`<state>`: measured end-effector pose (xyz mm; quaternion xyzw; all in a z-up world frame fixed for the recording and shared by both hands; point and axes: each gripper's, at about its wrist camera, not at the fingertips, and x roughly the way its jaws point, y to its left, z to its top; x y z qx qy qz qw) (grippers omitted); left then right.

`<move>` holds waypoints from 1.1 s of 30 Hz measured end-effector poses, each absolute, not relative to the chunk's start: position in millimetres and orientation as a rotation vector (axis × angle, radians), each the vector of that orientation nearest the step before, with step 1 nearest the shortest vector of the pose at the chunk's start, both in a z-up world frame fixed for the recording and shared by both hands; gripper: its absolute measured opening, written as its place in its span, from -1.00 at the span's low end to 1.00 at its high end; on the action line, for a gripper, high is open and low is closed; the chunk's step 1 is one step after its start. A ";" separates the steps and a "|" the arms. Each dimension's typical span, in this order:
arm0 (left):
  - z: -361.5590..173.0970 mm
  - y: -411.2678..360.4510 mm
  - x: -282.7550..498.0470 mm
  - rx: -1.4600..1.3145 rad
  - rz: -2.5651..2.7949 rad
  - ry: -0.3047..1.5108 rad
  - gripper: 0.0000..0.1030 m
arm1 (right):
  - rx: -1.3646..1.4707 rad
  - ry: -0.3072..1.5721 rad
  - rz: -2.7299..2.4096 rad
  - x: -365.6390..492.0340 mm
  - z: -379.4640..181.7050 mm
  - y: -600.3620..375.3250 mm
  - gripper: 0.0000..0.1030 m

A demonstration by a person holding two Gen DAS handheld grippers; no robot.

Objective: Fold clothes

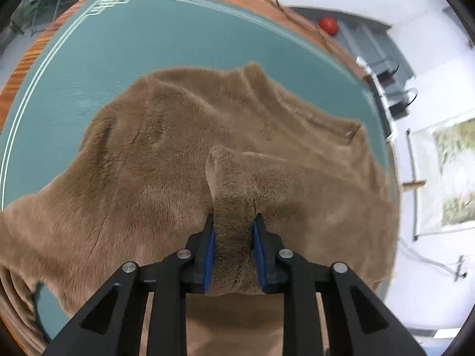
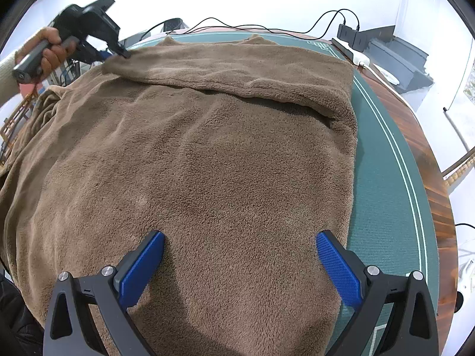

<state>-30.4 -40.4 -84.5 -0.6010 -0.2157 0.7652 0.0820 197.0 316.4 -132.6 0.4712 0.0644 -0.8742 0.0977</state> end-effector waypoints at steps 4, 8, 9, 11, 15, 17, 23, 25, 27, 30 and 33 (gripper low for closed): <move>-77.3 -58.1 -12.3 -1.798 2.286 -0.688 -0.50 | 1.389 0.191 -2.589 196.8 -132.7 317.3 0.99; -75.4 -80.1 7.4 -1.830 2.298 -0.716 -0.50 | 1.404 0.195 -2.576 195.9 -132.3 316.9 0.99; -74.9 -84.1 9.1 -1.833 2.304 -0.724 -0.50 | 1.419 0.197 -2.567 194.3 -131.8 316.7 0.99; -73.8 -80.9 11.0 -1.845 2.344 -0.715 -0.50 | 1.469 0.186 -2.538 187.9 -128.7 317.7 0.99; -78.3 -92.9 18.1 -1.881 2.390 -0.696 -0.50 | 1.509 0.117 -2.523 176.7 -118.0 325.4 0.99; -83.4 -94.7 22.1 -1.882 2.358 -0.719 -0.50 | 1.477 0.076 -2.572 170.9 -106.7 332.8 0.99; -98.8 -96.1 33.4 -1.865 2.238 -0.807 -0.05 | 1.461 -0.010 -2.655 147.8 -88.2 348.1 0.99; -100.9 -96.0 33.7 -1.838 2.208 -0.863 0.32 | 1.468 -0.016 -2.648 146.8 -89.8 345.3 0.99; -101.0 -97.5 32.7 -1.807 2.197 -0.905 0.36 | 1.473 -0.007 -2.630 148.6 -92.5 339.7 0.99; -101.3 -100.1 26.1 -1.764 2.196 -0.949 0.42 | 1.484 -0.007 -2.600 151.3 -99.3 332.2 0.99; -107.1 -98.7 15.0 -1.750 2.203 -0.939 0.43 | 1.479 -0.003 -2.588 153.2 -101.5 326.4 0.99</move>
